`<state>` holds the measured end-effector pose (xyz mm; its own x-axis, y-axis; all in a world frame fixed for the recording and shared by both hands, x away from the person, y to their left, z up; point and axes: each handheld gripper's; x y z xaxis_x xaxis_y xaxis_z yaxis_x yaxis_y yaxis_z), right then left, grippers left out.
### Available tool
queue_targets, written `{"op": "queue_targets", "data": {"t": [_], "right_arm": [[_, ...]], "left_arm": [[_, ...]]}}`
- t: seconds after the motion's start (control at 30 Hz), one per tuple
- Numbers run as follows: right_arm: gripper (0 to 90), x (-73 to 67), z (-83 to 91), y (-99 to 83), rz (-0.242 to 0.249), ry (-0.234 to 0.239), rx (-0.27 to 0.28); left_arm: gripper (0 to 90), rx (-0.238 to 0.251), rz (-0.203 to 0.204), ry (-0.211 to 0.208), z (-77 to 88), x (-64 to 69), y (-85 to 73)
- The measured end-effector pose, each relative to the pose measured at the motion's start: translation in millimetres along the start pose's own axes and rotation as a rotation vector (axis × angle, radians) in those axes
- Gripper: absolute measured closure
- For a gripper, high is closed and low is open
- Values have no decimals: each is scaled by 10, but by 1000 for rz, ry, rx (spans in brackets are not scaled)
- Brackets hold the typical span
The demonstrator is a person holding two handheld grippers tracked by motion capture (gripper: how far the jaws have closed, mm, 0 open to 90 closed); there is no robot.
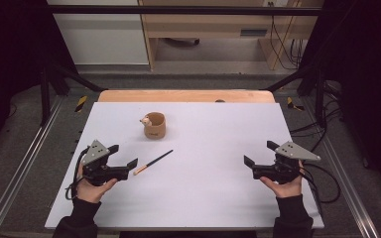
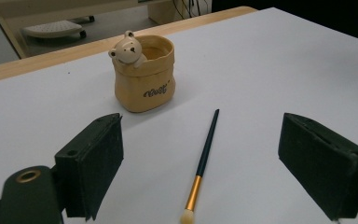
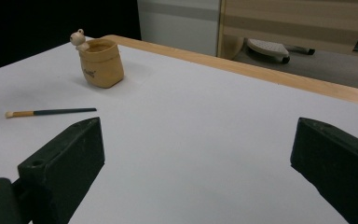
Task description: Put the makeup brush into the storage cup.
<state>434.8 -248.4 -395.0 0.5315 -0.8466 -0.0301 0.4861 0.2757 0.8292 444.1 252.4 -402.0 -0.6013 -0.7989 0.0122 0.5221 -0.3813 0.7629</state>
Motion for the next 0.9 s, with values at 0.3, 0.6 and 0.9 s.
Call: {"op": "queue_targets", "data": {"t": [0.3,0.6,0.9], "right_arm": [[29,-10,-18,-5,3,-2,-9],[29,-19,-29,-8,5,1,-13],[29,-28,-47,-11,5,-1,-21]], "left_arm": [[146,-34,-30,-9,-43,14,67],[150,-52,-57,-16,-58,35,156],[150,-104,-85,-21,-165,30,209]]}}
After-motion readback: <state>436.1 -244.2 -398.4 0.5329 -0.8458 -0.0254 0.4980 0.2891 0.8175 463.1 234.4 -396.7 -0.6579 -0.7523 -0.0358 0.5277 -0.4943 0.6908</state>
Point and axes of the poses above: each handheld gripper's, and its own axes: z roughly backward along the jaws, y roughly out of its top, x roughly to its right, and after that the axes turned 14 degrees about -x, right-handed
